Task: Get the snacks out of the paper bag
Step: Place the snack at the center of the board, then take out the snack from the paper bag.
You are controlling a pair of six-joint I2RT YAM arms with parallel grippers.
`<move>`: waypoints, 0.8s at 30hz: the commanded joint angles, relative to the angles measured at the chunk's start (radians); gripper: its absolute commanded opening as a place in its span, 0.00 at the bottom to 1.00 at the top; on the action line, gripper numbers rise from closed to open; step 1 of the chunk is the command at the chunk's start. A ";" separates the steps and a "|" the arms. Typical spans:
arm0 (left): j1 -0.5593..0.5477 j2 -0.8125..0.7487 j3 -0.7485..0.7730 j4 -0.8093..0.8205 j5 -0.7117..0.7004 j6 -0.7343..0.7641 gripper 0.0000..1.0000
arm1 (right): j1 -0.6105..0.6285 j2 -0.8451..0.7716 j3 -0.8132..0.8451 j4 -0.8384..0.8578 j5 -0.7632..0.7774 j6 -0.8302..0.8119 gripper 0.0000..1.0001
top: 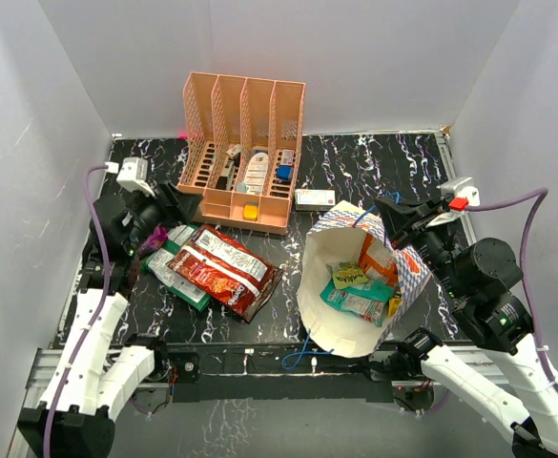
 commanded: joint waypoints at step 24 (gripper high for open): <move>-1.159 0.160 -0.015 0.458 -0.464 0.059 0.76 | 0.004 0.012 0.060 0.003 0.031 -0.010 0.07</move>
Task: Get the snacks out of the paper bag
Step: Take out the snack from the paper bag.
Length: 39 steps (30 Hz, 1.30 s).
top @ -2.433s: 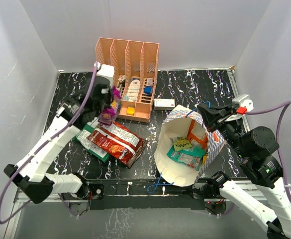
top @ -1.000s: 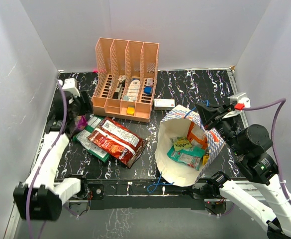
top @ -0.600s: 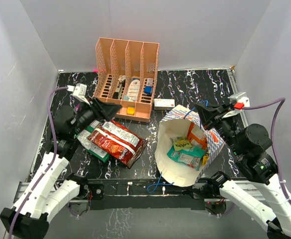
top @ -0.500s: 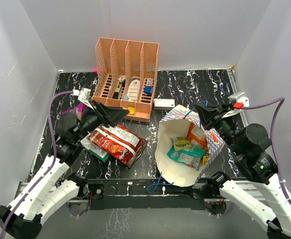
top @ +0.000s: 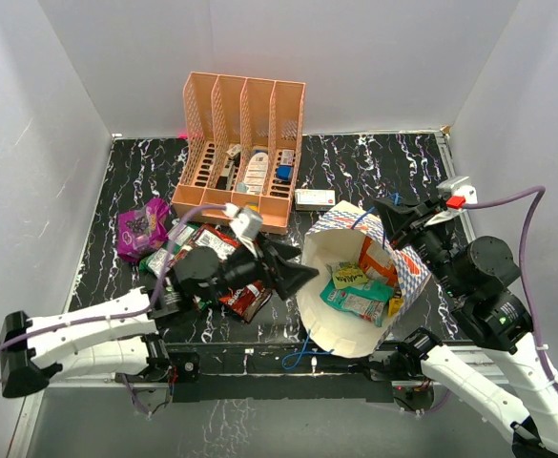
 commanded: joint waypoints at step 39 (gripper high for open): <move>-0.212 1.062 0.384 0.174 -0.107 1.007 0.68 | 0.003 -0.007 0.110 -0.008 -0.005 0.000 0.07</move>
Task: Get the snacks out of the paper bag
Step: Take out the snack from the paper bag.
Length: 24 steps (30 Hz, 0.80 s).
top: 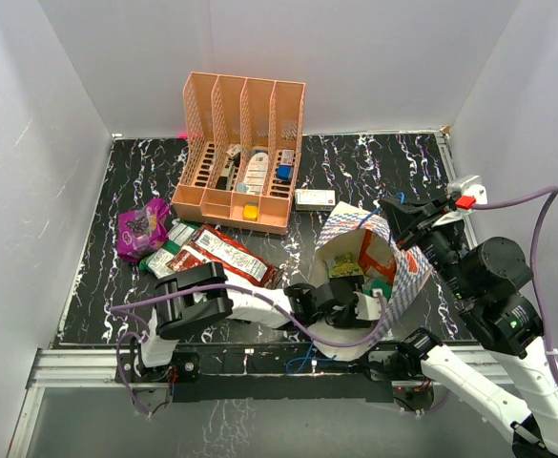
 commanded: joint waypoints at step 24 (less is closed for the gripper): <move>0.018 -0.402 0.068 -0.176 0.033 -0.223 0.00 | 0.002 -0.043 0.025 0.029 0.040 -0.013 0.07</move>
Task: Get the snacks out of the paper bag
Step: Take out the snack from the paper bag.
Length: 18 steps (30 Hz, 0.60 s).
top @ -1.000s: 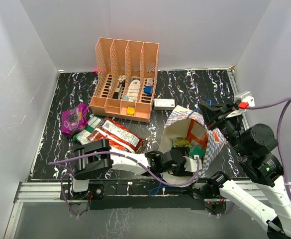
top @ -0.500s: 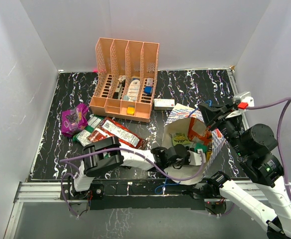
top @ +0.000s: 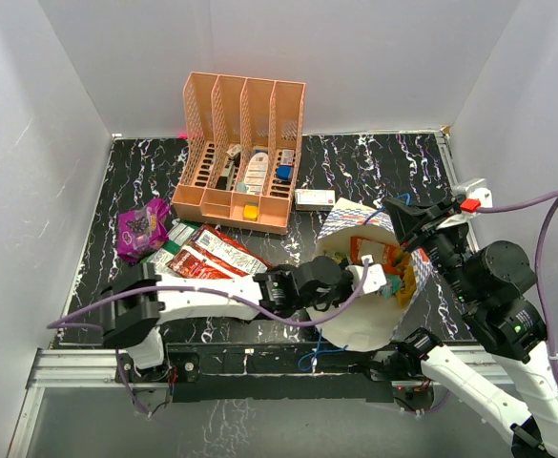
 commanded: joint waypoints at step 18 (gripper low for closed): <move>0.003 -0.598 0.082 -0.344 -0.005 -0.348 0.00 | 0.003 -0.054 -0.033 0.088 -0.020 0.024 0.07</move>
